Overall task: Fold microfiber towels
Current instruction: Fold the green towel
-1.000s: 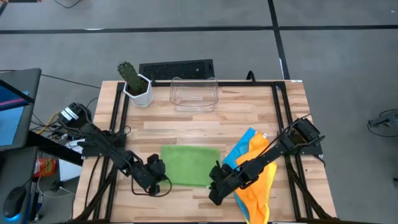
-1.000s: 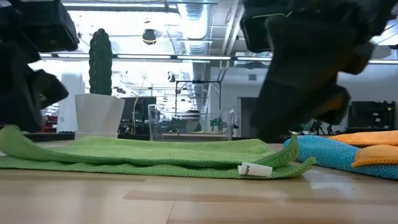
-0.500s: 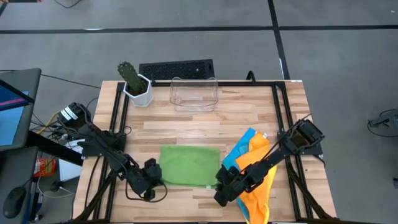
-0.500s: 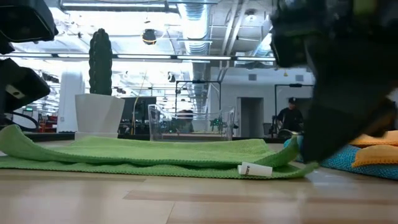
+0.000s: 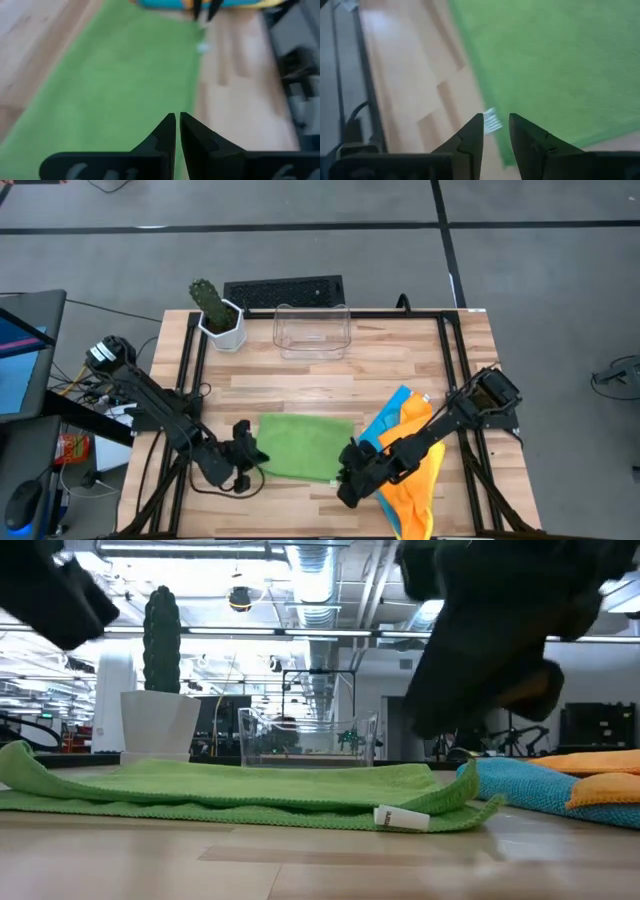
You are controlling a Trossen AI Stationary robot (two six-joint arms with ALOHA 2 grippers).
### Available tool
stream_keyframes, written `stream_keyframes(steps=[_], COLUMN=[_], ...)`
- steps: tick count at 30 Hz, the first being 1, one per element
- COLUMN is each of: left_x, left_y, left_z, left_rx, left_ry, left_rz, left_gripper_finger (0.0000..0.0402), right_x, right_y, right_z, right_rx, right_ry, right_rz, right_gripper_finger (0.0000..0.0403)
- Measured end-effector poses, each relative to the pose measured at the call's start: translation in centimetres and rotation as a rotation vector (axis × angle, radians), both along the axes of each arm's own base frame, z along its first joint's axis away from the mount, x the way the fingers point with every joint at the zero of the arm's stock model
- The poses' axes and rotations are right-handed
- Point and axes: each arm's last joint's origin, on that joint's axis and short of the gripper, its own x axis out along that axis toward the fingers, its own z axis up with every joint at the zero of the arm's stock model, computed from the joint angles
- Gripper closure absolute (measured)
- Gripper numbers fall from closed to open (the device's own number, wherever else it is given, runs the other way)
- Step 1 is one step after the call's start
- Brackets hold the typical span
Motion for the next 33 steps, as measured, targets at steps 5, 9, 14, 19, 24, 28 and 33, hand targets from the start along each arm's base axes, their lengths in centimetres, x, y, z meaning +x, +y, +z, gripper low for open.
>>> stream_keyframes(steps=[5,9,14,19,24,28,33], left_x=[0.1,0.4,0.5,0.3,0.2,0.6,0.8], left_y=[0.1,-0.9,-1.2,-1.4,-1.8,-2.2,-2.2], left_z=[-2.8,-3.8,-4.7,-5.5,-6.3,-4.8,-1.0], left_rx=[-0.090,-0.126,-0.143,-0.143,-0.180,-0.221,-0.178], left_ry=[0.075,0.094,0.129,0.190,0.238,0.196,0.104], left_rz=[0.000,-0.057,-0.062,-0.074,-0.069,-0.087,-0.115], left_gripper_finger=[0.0386,0.0386,0.0386,0.0386,0.0386,0.0386,0.0386], right_x=[0.0,-0.4,-0.7,-0.6,-1.3,-1.9,-1.8], right_y=[0.1,0.8,1.2,1.1,0.6,0.5,0.4], right_z=[-1.1,-1.7,-1.8,-1.8,-2.8,-3.4,-3.4], right_rx=[0.016,0.024,0.016,0.001,0.004,0.023,0.015], right_ry=[0.047,0.070,0.070,0.067,0.099,0.128,0.127], right_rz=[-0.013,0.012,0.024,0.025,0.001,-0.013,0.001], right_gripper_finger=[0.0285,0.0285,0.0285,0.0285,0.0285,0.0285,0.0285])
